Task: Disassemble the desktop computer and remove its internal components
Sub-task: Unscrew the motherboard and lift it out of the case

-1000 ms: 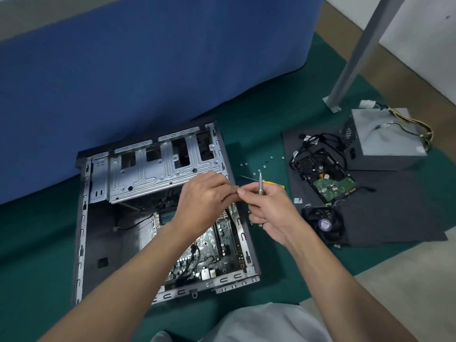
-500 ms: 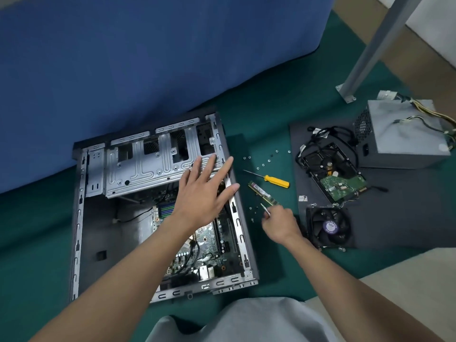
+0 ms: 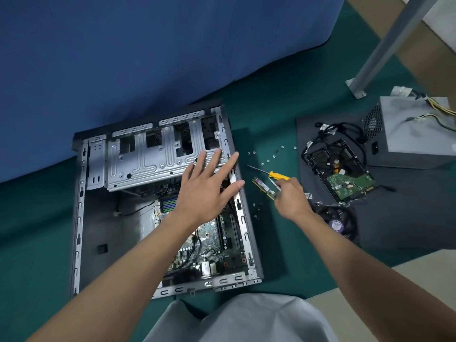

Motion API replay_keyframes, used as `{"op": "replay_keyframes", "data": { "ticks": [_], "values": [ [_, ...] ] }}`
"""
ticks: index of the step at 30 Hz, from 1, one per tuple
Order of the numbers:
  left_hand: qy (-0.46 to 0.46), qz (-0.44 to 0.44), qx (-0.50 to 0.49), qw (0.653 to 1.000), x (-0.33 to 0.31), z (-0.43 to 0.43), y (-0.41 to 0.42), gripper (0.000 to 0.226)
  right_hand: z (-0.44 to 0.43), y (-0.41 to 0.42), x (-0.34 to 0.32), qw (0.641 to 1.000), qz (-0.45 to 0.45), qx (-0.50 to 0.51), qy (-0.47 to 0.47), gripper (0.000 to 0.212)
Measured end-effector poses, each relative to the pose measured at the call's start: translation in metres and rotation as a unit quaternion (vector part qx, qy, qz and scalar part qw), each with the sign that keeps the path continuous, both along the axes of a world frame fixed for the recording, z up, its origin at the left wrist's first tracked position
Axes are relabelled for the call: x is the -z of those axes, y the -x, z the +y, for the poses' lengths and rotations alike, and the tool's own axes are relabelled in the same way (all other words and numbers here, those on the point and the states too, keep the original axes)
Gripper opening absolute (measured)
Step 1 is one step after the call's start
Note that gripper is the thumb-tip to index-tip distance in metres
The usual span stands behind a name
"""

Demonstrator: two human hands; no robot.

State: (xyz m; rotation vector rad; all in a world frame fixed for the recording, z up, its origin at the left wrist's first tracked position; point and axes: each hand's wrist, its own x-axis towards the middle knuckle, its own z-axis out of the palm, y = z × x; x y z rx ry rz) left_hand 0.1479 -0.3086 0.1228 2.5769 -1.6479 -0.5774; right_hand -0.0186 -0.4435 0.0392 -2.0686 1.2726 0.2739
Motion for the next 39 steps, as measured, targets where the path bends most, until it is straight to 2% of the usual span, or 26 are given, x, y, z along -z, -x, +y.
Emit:
{"op": "replay_keyframes", "data": {
  "ticks": [6, 8, 10, 13, 15, 17, 19, 21, 23, 27, 30, 34, 39],
  "values": [
    [0.011, 0.027, 0.006, 1.0, -0.005, 0.009, -0.014, 0.06, -0.002, -0.006, 0.003, 0.988, 0.056, -0.104, 0.097, 0.025],
    [0.02, 0.022, -0.012, 0.999, -0.007, 0.019, -0.023, 0.059, 0.0, -0.004, 0.003, 0.983, 0.072, -0.113, 0.126, 0.027],
    [0.024, 0.002, -0.026, 0.999, -0.008, 0.033, -0.033, 0.06, 0.0, -0.004, -0.003, 0.986, 0.061, -0.081, 0.132, 0.032],
    [0.05, -0.023, -0.044, 0.998, -0.007, 0.059, -0.044, 0.058, 0.005, -0.012, -0.028, 0.986, -0.057, 0.008, 0.156, 0.031],
    [0.1, -0.036, -0.061, 0.992, -0.006, 0.077, -0.048, 0.053, 0.02, -0.022, -0.055, 0.954, -0.207, 0.025, 0.214, 0.025],
    [0.157, -0.066, -0.067, 0.983, -0.002, 0.096, -0.048, 0.047, 0.045, -0.034, -0.084, 0.903, -0.324, -0.026, 0.282, 0.018],
    [0.191, -0.096, -0.076, 0.974, 0.007, 0.114, -0.047, 0.039, 0.073, -0.046, -0.101, 0.882, -0.355, -0.149, 0.272, 0.015],
    [0.177, -0.085, -0.093, 0.976, 0.016, 0.13, -0.047, 0.031, 0.097, -0.06, -0.102, 0.9, -0.272, -0.286, 0.186, 0.018],
    [0.103, -0.036, -0.137, 0.985, 0.025, 0.14, -0.052, 0.032, 0.114, -0.077, -0.092, 0.915, -0.154, -0.35, 0.127, 0.024],
    [-0.037, 0.034, -0.169, 0.984, 0.046, 0.15, -0.076, 0.052, 0.118, -0.122, -0.065, 0.933, 0.021, -0.337, 0.127, 0.052],
    [-0.076, 0.054, -0.163, 0.982, 0.054, 0.147, -0.089, 0.059, 0.109, -0.139, -0.046, 0.929, 0.113, -0.327, 0.134, 0.051],
    [-0.088, 0.055, -0.15, 0.983, 0.065, 0.138, -0.098, 0.057, 0.105, -0.148, -0.032, 0.917, 0.139, -0.348, 0.138, 0.035],
    [-0.067, 0.001, -0.124, 0.99, 0.067, 0.127, -0.105, 0.042, 0.106, -0.144, -0.028, 0.902, 0.144, -0.368, 0.173, 0.036]
  ]
}}
